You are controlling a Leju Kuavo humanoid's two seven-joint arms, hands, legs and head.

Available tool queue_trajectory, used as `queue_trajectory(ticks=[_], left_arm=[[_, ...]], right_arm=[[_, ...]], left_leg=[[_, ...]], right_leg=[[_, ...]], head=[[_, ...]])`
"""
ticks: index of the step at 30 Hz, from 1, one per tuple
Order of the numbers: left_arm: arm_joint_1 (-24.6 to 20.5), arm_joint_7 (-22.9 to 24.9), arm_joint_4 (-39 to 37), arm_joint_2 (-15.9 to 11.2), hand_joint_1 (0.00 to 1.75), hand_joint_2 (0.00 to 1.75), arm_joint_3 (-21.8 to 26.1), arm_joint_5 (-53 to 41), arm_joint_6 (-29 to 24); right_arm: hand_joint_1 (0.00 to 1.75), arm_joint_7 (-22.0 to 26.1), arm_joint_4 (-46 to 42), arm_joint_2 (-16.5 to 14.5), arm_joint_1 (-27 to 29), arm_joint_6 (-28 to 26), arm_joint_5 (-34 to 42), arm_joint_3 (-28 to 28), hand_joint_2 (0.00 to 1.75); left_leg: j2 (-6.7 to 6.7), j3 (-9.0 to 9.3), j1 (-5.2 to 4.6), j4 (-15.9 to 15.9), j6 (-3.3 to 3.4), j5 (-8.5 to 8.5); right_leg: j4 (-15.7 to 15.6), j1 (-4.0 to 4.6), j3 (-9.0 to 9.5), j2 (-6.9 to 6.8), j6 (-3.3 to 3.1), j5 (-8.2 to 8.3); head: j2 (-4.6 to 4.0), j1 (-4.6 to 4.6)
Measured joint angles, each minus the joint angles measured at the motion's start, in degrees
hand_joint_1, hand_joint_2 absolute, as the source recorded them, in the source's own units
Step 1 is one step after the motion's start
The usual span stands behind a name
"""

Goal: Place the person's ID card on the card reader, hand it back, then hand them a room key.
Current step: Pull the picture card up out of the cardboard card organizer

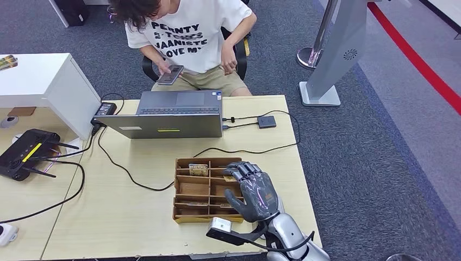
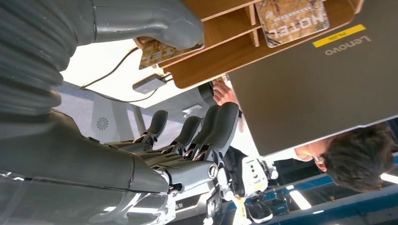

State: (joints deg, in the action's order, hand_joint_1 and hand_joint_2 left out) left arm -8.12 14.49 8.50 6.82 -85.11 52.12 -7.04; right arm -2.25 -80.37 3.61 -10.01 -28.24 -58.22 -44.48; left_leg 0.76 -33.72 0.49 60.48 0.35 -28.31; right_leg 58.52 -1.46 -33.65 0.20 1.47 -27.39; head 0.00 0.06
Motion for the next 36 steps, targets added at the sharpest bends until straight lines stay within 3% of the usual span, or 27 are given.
queue_trajectory(ticks=[20,30,33,36], left_arm=[[-0.03,0.56,0.00,0.00,0.00,0.00,-0.06,-0.56,0.26],[-0.06,0.77,0.00,0.00,0.00,0.00,-0.09,-0.69,0.32],[-0.07,0.84,0.00,0.00,0.00,0.00,-0.09,-0.69,0.34],[-0.07,0.84,0.00,0.00,0.00,0.00,-0.09,-0.69,0.35]], right_arm=[[0.70,-0.81,4.45,-0.37,-1.45,0.57,-0.74,2.03,1.75],[0.82,-1.28,6.57,-0.98,-1.87,1.06,-1.23,3.65,1.75],[0.94,-1.29,7.16,-1.07,-1.87,1.27,-1.36,3.90,1.75],[1.27,-1.29,7.75,-1.11,-1.86,1.37,-1.46,4.03,1.75]], left_leg=[[0.00,0.00,0.00,0.00,0.00,0.00],[0.00,0.00,0.00,0.00,0.00,0.00],[0.00,0.00,0.00,0.00,0.00,0.00],[0.00,0.00,0.00,0.00,0.00,0.00]], right_leg=[[0.00,0.00,0.00,0.00,0.00,0.00],[0.00,0.00,0.00,0.00,0.00,0.00],[0.00,0.00,0.00,0.00,0.00,0.00],[0.00,0.00,0.00,0.00,0.00,0.00]], head=[[0.00,-0.01],[0.00,-0.01],[0.00,-0.01],[0.00,-0.01]])
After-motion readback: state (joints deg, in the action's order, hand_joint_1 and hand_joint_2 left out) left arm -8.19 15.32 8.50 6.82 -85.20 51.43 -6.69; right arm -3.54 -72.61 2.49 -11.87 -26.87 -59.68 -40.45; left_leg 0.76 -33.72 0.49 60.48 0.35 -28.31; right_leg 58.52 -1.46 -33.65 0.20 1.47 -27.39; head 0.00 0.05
